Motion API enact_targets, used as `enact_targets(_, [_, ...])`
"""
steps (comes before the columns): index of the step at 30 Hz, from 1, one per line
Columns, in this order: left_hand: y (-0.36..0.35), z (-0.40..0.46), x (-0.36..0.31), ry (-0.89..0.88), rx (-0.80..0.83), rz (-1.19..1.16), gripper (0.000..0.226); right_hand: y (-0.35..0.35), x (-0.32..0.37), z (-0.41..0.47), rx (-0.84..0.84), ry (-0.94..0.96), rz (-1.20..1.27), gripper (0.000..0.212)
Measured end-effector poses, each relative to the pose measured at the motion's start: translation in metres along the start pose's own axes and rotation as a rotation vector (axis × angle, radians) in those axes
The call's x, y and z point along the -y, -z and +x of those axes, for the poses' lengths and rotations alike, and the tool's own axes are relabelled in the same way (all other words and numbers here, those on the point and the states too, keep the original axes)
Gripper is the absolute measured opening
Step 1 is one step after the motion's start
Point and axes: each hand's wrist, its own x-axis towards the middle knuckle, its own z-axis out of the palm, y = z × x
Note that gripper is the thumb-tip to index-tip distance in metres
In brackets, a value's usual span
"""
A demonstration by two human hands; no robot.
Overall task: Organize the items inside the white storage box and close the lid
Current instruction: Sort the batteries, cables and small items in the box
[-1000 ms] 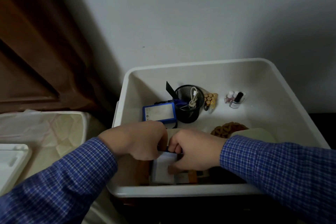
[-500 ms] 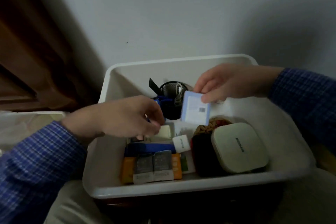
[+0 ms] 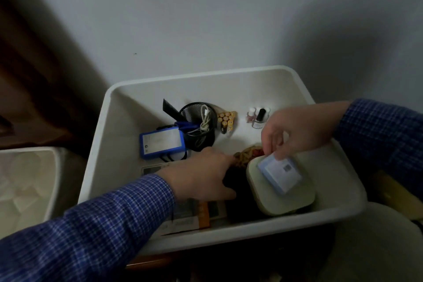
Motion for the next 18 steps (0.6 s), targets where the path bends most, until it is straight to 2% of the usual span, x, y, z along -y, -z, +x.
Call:
enact_targets(4, [-0.005,0.011,-0.012,-0.012,-0.042,0.046,0.063,-0.020,0.005,0.006,0.114,-0.096,-0.298,0.023])
enact_targets(7, [-0.003,0.014,-0.019,-0.036,-0.067,0.030,0.075,-0.018,0.009,0.001,0.118,-0.134,-0.376,0.016])
enact_targets(8, [-0.001,0.015,-0.022,-0.054,-0.084,0.002,0.076,-0.017,0.010,-0.001,0.133,-0.127,-0.406,0.017])
enact_targets(14, [0.011,0.019,-0.033,-0.118,-0.050,-0.190,0.073,-0.023,0.009,-0.006,0.185,0.058,-0.409,0.065])
enact_targets(18, [0.012,0.021,-0.035,-0.092,-0.037,-0.238,0.068,-0.033,0.010,-0.010,0.122,0.108,-0.487,0.066])
